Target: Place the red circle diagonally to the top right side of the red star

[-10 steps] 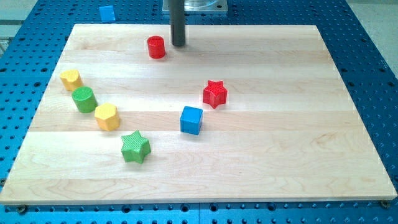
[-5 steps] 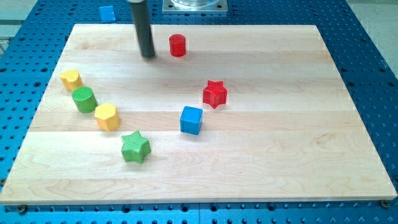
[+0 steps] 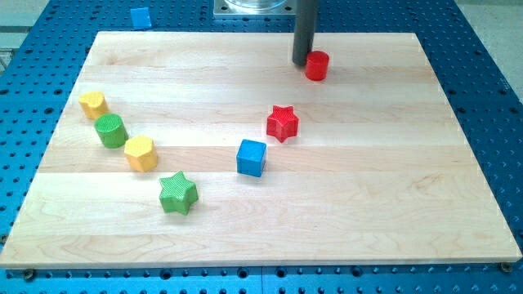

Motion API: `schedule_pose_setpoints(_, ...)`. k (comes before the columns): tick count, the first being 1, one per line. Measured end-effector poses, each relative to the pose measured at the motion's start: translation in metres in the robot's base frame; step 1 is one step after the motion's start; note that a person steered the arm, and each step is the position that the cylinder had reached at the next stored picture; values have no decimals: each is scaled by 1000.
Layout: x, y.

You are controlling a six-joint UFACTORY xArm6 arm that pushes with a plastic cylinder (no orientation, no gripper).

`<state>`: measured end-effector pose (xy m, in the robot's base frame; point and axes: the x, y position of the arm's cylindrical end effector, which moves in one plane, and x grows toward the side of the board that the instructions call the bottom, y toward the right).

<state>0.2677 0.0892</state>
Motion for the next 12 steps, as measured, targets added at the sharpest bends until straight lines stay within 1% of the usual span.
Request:
schedule_pose_setpoints(3,-1,6)
schedule_pose_setpoints(4,-1,40)
schedule_pose_setpoints(5,4,60)
schedule_pose_setpoints(6,42,24)
schedule_pose_setpoints(7,37,27)
schedule_pose_setpoints(8,47,-1)
schedule_pose_setpoints(9,59,-5)
schedule_pose_setpoints(10,76,-1)
schedule_pose_setpoints(12,70,29)
